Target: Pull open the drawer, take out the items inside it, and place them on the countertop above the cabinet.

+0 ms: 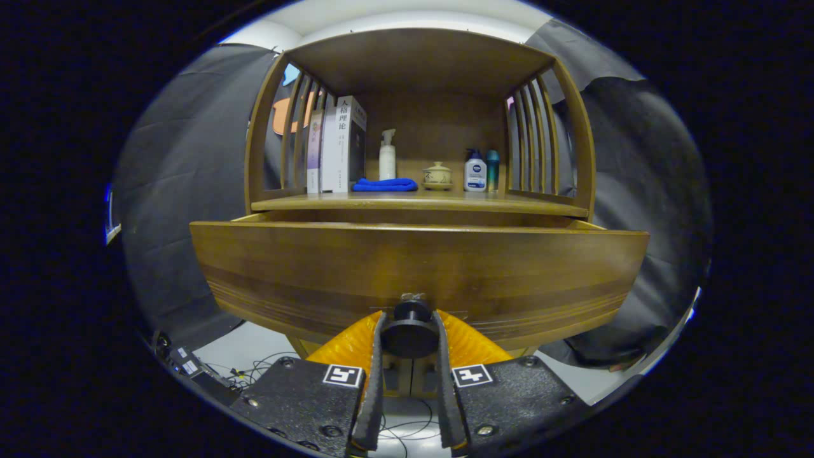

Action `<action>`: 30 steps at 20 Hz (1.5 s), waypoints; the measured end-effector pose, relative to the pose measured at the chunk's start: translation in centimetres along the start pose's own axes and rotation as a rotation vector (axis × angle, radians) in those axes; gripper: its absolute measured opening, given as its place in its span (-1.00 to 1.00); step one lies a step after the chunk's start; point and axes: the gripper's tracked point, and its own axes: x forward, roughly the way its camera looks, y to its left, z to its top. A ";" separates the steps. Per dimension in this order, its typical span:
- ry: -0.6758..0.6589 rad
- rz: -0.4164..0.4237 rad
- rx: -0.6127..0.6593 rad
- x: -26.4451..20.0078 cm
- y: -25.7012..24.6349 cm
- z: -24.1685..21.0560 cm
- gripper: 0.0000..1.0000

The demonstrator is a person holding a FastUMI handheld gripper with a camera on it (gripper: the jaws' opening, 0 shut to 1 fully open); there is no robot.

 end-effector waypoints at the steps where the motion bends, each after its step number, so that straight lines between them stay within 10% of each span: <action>1: -0.001 -0.001 0.001 -0.5 0.0 -0.2 -0.24; 20: 0.000 -0.002 -0.045 -5.0 0.5 -2.5 -0.23; 26: 0.011 -0.017 -0.008 -6.9 -1.4 -2.6 0.88; 30: -0.027 0.021 0.062 -9.2 -2.4 1.1 1.00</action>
